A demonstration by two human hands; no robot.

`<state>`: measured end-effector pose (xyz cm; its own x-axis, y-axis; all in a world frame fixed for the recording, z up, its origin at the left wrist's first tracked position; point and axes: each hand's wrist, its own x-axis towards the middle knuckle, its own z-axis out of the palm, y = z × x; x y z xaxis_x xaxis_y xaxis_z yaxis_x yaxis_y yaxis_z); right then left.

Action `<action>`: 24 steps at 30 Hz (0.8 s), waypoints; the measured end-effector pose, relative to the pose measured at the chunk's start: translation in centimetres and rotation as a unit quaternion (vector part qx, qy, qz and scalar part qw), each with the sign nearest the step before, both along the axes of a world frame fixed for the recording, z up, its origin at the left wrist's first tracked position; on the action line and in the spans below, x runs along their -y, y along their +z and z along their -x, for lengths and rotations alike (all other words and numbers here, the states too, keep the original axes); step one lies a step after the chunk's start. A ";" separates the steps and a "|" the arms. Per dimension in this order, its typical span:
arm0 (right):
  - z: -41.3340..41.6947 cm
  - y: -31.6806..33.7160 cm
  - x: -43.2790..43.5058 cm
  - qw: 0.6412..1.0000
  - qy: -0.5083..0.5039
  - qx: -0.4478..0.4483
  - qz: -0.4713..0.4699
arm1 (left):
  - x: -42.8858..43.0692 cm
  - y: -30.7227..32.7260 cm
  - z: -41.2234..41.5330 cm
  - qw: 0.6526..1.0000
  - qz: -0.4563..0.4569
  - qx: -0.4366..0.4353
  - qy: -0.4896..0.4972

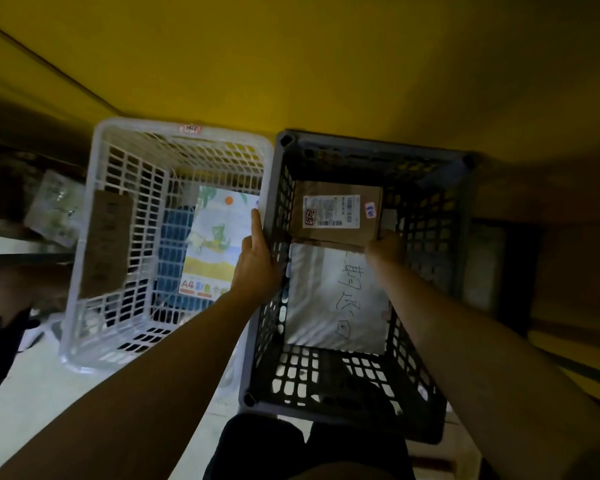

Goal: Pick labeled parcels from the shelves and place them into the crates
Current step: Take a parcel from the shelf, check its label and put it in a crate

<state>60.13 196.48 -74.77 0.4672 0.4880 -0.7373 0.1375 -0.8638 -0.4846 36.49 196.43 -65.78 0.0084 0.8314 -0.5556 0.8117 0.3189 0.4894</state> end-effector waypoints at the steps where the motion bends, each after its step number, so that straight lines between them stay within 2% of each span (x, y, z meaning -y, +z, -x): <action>1: 0.0 0.2 -0.1 0.998 0.050 0.021 0.022 | 0.0 0.0 0.0 1.000 0.001 -0.005 -0.006; 4: -0.4 0.7 -0.7 0.984 0.169 0.041 0.048 | -0.2 0.1 0.2 0.999 0.020 -0.019 -0.029; 11: -1.1 5.1 -1.1 0.936 0.342 0.080 -0.023 | -2.0 2.9 1.2 0.991 0.062 -0.036 -0.114; 16: -2.1 9.2 -0.5 0.885 0.439 0.157 -0.008 | -4.6 7.5 0.3 0.971 0.022 -0.081 -0.226; 20: -2.0 16.0 0.5 0.850 0.481 0.211 -0.027 | -7.0 12.4 -0.2 0.938 -0.047 -0.095 -0.329; 22: -1.4 19.9 1.0 0.841 0.496 0.214 -0.032 | -8.0 15.2 0.2 0.918 -0.069 -0.124 -0.370; 24: -0.6 23.8 1.9 0.848 0.479 0.225 -0.015 | -8.4 18.1 0.8 0.900 -0.108 -0.142 -0.398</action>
